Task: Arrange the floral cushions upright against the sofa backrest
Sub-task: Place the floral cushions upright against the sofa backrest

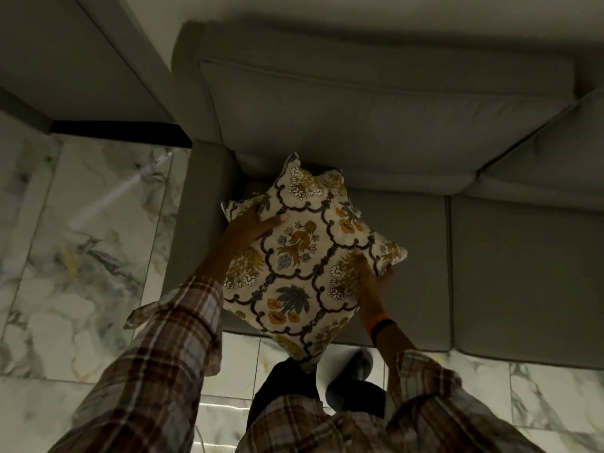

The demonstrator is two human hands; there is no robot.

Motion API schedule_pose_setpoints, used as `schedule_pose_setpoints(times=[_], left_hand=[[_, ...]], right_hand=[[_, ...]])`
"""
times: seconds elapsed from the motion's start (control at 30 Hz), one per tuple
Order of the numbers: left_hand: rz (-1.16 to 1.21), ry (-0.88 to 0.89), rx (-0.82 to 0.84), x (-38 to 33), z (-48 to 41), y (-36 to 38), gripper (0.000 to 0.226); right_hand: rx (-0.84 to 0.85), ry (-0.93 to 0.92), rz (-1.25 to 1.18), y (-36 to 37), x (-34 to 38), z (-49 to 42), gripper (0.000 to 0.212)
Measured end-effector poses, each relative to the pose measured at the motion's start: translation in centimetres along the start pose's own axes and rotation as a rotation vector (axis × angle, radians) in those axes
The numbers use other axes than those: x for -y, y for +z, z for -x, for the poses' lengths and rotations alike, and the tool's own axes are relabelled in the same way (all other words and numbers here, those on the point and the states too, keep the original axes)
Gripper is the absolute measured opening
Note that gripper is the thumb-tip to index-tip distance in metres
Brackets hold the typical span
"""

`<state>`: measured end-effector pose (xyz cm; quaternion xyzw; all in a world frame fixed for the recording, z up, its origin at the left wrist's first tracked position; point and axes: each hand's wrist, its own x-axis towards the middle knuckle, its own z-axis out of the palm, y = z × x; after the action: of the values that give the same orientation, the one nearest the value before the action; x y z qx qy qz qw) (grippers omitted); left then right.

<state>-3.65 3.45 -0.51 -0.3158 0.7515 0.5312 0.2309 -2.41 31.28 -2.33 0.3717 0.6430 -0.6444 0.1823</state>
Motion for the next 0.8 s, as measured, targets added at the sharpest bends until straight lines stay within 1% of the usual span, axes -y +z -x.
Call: schedule_pose_setpoints(times=[0.07, 0.1, 0.2, 0.27, 0.3, 0.43, 0.53, 0.63, 0.73, 0.8], left_hand=[[0.058, 0.026, -0.004, -2.0, 0.3, 0.8, 0.11], [0.087, 0.044, -0.007, -3.3, 0.4, 1.5, 0.107], [0.229, 0.142, 0.032, -7.4, 0.7, 4.8, 0.085], [0.279, 0.231, 0.048, -10.4, 0.9, 7.9, 0.064], [0.293, 0.262, 0.044, -12.0, 0.9, 9.9, 0.061], [0.258, 0.323, 0.006, -17.5, -0.6, 18.8, 0.077], [0.27, 0.354, -0.001, -20.3, -3.4, 25.4, 0.079], [0.267, 0.409, -0.013, -22.0, -6.5, 30.7, 0.086], [0.219, 0.403, 0.041, -22.8, -9.0, 34.6, 0.091], [0.188, 0.399, 0.049, -23.1, -10.4, 36.7, 0.098]], right_hand=[[0.048, -0.016, -0.053, -1.8, 1.8, -0.9, 0.082], [0.06, -0.024, -0.077, -2.9, 2.9, -1.3, 0.077], [0.151, -0.109, -0.162, -7.0, 7.2, -2.9, 0.059], [0.213, -0.179, -0.135, -10.2, 10.8, -4.5, 0.059], [0.24, -0.237, -0.107, -12.1, 12.8, -5.5, 0.061], [0.323, -0.453, 0.05, -18.7, 19.6, -10.3, 0.069], [0.331, -0.516, 0.139, -22.9, 23.0, -15.6, 0.068], [0.309, -0.562, 0.165, -26.1, 24.7, -21.2, 0.07], [0.309, -0.62, 0.216, -29.0, 25.1, -26.4, 0.073], [0.335, -0.649, 0.243, -30.7, 25.2, -29.4, 0.076]])
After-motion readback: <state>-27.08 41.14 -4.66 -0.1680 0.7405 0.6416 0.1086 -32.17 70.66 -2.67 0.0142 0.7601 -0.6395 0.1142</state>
